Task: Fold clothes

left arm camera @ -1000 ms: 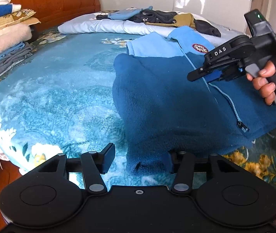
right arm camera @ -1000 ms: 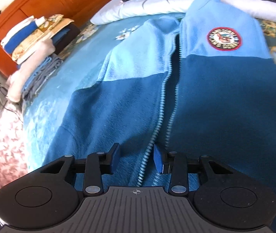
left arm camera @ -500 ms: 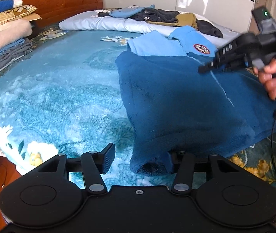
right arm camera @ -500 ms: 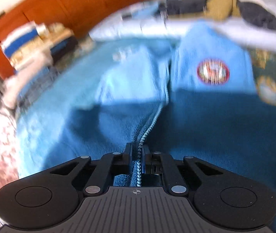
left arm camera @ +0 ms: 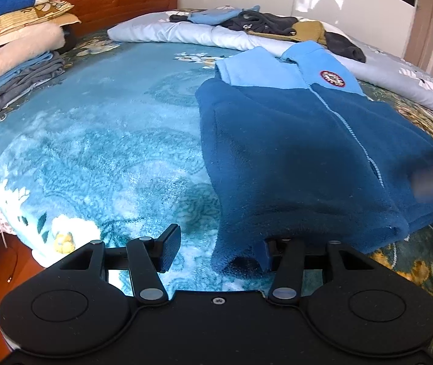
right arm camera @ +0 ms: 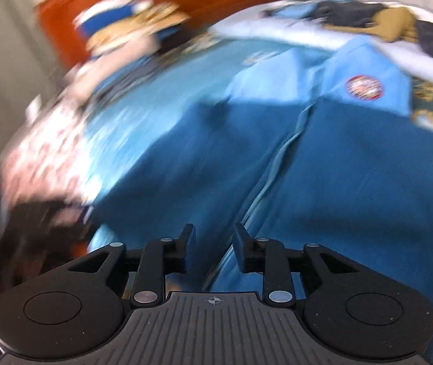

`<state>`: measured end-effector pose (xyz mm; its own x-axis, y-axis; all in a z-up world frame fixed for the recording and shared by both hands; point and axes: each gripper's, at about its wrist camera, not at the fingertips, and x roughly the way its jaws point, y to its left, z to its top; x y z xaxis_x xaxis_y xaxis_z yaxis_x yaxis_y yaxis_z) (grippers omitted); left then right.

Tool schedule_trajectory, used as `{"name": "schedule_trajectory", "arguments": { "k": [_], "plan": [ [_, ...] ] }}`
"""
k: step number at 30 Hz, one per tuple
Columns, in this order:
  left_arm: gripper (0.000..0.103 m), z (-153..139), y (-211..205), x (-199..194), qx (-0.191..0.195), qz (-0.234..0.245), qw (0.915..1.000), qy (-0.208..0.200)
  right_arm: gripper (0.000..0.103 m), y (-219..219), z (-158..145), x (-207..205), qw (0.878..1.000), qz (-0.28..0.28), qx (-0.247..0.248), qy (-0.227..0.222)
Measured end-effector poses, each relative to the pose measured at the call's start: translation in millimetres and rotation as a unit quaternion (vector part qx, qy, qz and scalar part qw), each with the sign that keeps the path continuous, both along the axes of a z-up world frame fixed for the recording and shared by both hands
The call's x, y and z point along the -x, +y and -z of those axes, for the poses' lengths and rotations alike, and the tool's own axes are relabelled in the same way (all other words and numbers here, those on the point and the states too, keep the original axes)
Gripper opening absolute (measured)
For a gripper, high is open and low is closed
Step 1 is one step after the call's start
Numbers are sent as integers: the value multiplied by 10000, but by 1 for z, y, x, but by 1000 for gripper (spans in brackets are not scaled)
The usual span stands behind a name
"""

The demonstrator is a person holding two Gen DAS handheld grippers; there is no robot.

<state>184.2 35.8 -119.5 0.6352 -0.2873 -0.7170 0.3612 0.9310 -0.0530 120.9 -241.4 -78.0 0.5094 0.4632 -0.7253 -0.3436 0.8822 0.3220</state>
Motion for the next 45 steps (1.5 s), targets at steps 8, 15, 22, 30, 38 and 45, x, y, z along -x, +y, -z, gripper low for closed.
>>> {"name": "schedule_trajectory", "arguments": {
  "k": [8, 15, 22, 30, 38, 45],
  "plan": [
    [49, -10, 3, 3, 90, -266, 9996, -69, 33, 40, 14, 17, 9978, -360, 536, -133],
    [52, -12, 8, 7, 210, -349, 9992, -49, 8, 23, -14, 15, 9967, -92, 449, -673],
    [53, -9, 7, 8, 197, -289, 9994, 23, 8, 22, -25, 29, 9917, -249, 923, -857],
    [52, -17, 14, 18, 279, -72, 9996, 19, 13, 15, -3, 30, 9979, -106, 542, -352],
    [57, -31, 17, 24, 540, 134, 9984, -108, 22, -60, -31, 56, 9902, 1101, 533, -679],
    [56, -27, 17, 5, 1022, -15, 9946, 184, 37, -137, -11, 59, 9647, 2597, 392, -223]
  ]
}}
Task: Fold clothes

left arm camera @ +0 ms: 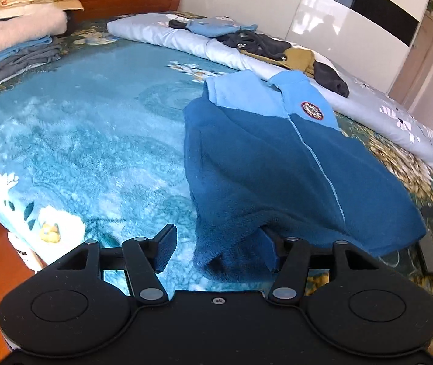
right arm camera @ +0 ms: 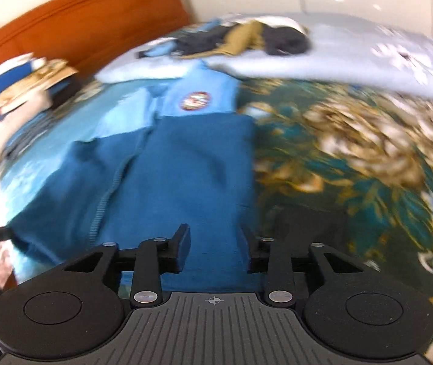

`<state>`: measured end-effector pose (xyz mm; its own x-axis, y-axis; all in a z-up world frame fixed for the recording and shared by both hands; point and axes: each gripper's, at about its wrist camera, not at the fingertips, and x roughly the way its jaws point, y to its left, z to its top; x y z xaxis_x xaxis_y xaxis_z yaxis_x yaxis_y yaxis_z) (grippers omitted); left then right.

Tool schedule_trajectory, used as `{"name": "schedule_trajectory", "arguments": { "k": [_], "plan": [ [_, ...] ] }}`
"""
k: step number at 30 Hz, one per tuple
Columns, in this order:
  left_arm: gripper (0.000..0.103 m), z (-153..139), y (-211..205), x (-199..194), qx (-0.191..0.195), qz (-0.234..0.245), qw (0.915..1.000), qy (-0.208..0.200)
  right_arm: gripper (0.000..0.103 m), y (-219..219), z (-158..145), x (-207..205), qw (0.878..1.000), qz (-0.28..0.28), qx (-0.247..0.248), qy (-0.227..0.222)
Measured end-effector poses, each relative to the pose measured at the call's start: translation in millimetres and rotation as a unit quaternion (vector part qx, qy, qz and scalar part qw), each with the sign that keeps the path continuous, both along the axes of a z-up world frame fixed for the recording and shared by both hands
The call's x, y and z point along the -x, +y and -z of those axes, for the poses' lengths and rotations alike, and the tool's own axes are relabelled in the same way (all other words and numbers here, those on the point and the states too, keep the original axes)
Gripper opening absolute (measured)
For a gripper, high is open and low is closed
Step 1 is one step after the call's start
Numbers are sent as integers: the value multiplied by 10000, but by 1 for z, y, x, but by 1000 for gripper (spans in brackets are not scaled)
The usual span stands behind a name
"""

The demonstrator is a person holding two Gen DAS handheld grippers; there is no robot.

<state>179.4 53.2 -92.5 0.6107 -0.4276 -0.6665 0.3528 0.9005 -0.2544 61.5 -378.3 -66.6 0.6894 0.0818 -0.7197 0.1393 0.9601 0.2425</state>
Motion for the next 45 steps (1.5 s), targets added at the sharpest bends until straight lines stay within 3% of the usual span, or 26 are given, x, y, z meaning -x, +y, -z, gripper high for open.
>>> {"name": "schedule_trajectory", "arguments": {
  "k": [6, 11, 15, 23, 27, 29, 31, 33, 35, 39, 45],
  "plan": [
    [57, -14, 7, -2, 379, 65, 9993, -31, 41, -18, 24, -10, 9990, 210, -255, 287],
    [65, -25, 13, 2, 694, 91, 9974, -173, 41, -24, 32, -13, 9977, 262, -531, 315],
    [63, -9, 7, -12, 449, -75, 9988, 151, 39, -23, 33, -16, 9973, 153, -650, 317],
    [54, 28, -5, -33, 787, -48, 9934, 838, 30, -22, 39, -20, 9945, 120, -940, 448],
    [49, 37, 10, -43, 1406, -308, 9825, 1180, 32, -24, 44, -23, 9928, 160, -1072, 503],
    [40, 41, 15, -44, 1631, -409, 9775, 1272, 32, -26, 46, -24, 9918, 197, -1153, 518],
    [31, 40, 13, -41, 1520, -407, 9804, 1185, 31, -26, 47, -24, 9915, 225, -1174, 513],
    [20, 35, 8, -37, 1314, -382, 9853, 1024, 20, -25, 46, -23, 9916, 232, -1176, 480],
    [14, 28, 1, -31, 1065, -344, 9903, 821, 15, -22, 42, -21, 9922, 238, -1156, 395],
    [12, 3, -7, -17, 849, -172, 9957, 320, 14, -17, 24, -13, 9942, 233, -1047, 74],
    [12, 9, -3, -14, 622, -321, 9966, 445, 13, -14, 19, -15, 9959, 165, -878, 128]
  ]
}}
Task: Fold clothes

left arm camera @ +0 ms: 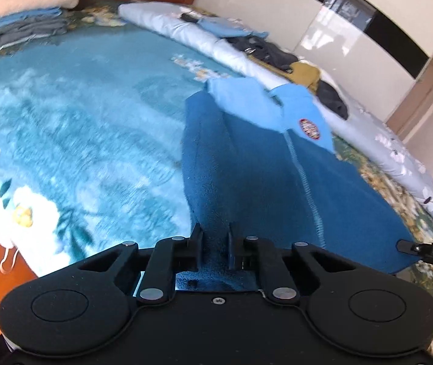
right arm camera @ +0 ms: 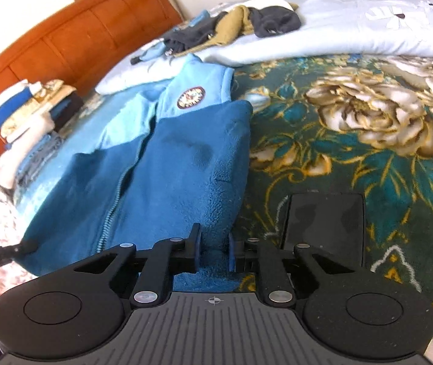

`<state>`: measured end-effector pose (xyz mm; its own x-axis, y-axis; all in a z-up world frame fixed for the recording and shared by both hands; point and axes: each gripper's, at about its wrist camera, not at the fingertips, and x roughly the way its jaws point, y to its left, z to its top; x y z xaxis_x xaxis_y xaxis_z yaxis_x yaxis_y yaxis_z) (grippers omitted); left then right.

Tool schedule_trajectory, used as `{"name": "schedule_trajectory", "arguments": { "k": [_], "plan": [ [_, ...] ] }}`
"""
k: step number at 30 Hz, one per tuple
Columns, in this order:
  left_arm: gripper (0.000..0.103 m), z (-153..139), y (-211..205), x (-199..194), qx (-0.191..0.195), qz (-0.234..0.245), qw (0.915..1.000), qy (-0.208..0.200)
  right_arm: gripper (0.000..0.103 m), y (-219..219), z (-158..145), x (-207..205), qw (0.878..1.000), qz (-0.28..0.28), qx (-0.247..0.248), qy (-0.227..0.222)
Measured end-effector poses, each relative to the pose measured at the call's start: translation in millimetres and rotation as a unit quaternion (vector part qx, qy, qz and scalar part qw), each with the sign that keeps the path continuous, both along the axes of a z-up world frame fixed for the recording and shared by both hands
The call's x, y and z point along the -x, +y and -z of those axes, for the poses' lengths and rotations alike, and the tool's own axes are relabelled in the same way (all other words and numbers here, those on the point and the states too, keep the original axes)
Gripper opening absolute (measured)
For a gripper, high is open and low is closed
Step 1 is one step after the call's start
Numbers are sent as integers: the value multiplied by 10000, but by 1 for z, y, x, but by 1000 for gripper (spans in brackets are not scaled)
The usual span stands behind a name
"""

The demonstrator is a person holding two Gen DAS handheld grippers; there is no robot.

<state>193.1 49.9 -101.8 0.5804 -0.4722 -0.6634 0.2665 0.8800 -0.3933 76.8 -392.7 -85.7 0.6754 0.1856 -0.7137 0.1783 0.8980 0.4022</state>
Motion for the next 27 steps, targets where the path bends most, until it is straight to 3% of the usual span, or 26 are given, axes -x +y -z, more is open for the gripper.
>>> {"name": "schedule_trajectory", "arguments": {
  "k": [4, 9, 11, 15, 18, 23, 25, 27],
  "plan": [
    [12, 10, 2, -2, -125, -78, 9998, 150, 13, -5, 17, -3, 9994, 120, -137, 309],
    [13, 6, 2, 0, -182, -6, 9998, 78, 15, -1, 11, -3, 9997, 35, 30, 237],
    [17, 5, 3, -1, -158, -24, 9998, 86, 19, 1, 6, -4, 9996, -5, 178, 205],
    [25, -14, 6, 4, -352, 128, 9992, -154, 43, 0, -14, -2, 9978, -16, 657, -14],
    [31, -31, 11, 3, -508, 280, 9976, -384, 45, -6, -31, -11, 9952, -68, 943, -252],
    [36, -64, -2, -52, -667, 360, 9940, -787, 45, -17, -48, -66, 9923, -149, 1097, -552],
    [45, -74, -16, -83, -554, 407, 9933, -934, 45, -21, -51, -103, 9920, -278, 1028, -681],
    [45, -81, -34, -117, -365, 494, 9930, -1009, 45, -24, -52, -137, 9923, -367, 898, -771]
  ]
}}
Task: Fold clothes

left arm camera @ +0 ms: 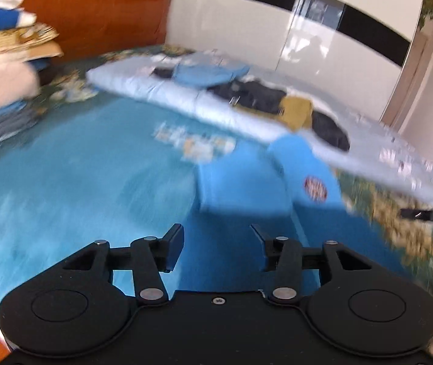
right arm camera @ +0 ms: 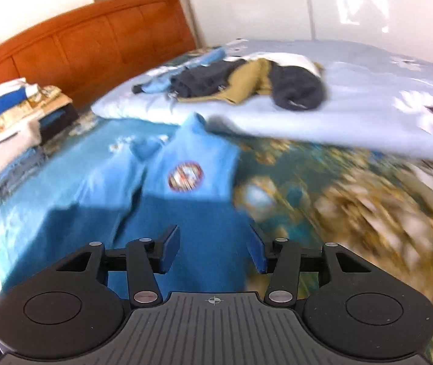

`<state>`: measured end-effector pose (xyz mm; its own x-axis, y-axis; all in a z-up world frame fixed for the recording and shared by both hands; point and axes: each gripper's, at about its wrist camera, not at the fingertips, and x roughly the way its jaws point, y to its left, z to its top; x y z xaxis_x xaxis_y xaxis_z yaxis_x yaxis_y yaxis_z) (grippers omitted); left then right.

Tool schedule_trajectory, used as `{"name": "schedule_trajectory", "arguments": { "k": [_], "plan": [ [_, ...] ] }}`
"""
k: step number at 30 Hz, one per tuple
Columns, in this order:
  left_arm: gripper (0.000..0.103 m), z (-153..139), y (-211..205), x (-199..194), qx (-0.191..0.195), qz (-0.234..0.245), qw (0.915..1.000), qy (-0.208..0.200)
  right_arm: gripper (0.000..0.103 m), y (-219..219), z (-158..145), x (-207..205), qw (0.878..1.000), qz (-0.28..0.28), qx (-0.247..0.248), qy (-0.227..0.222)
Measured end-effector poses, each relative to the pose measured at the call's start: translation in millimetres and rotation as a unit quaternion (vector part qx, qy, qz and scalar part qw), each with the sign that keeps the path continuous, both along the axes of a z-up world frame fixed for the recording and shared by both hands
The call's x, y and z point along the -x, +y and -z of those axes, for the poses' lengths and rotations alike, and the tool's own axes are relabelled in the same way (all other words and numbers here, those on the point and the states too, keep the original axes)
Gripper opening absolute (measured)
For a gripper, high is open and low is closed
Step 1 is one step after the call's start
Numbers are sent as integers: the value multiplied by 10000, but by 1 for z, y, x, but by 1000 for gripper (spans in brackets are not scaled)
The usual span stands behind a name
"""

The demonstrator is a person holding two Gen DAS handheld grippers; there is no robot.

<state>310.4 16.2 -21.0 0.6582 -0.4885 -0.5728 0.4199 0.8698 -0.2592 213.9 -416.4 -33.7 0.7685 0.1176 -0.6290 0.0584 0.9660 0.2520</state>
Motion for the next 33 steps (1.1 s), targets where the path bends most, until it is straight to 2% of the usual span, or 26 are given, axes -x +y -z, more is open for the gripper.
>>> {"name": "schedule_trajectory", "arguments": {
  "k": [2, 6, 8, 12, 17, 23, 28, 30, 31, 32, 33],
  "plan": [
    [46, -4, -20, -36, 157, 126, 9998, 9, 45, -3, 1, -41, 9998, -68, -175, 25],
    [48, 2, -70, -110, 196, 377, 9988, 229, 45, -3, 5, -112, 9994, -170, -261, 131],
    [51, 11, -88, -140, 252, 442, 9978, 416, 45, 0, 7, -142, 9994, -227, -209, 158],
    [52, 32, -119, -194, 256, 484, 9954, 788, 45, 0, 17, -196, 9985, -251, -338, 362],
    [53, 56, -145, -239, 233, 618, 9912, 1148, 45, -2, 33, -245, 9971, -167, -353, 653],
    [54, 83, -165, -271, 138, 455, 9894, 1375, 44, -4, 53, -279, 9931, -78, -581, 1011],
    [53, 100, -173, -289, 550, 456, 9813, 1789, 36, -8, 65, -299, 9887, -13, -915, 1188],
    [46, 105, -177, -291, 756, 555, 9764, 1943, 27, -6, 67, -304, 9881, -47, -923, 1228],
    [28, 106, -179, -290, 824, 623, 9745, 1990, 24, -2, 67, -305, 9885, -105, -860, 1237],
    [16, 104, -181, -288, 818, 640, 9761, 1910, 23, 2, 66, -305, 9896, -170, -755, 1214],
    [13, 102, -183, -286, 812, 657, 9776, 1829, 21, 6, 62, -304, 9910, -227, -652, 1149]
  ]
}}
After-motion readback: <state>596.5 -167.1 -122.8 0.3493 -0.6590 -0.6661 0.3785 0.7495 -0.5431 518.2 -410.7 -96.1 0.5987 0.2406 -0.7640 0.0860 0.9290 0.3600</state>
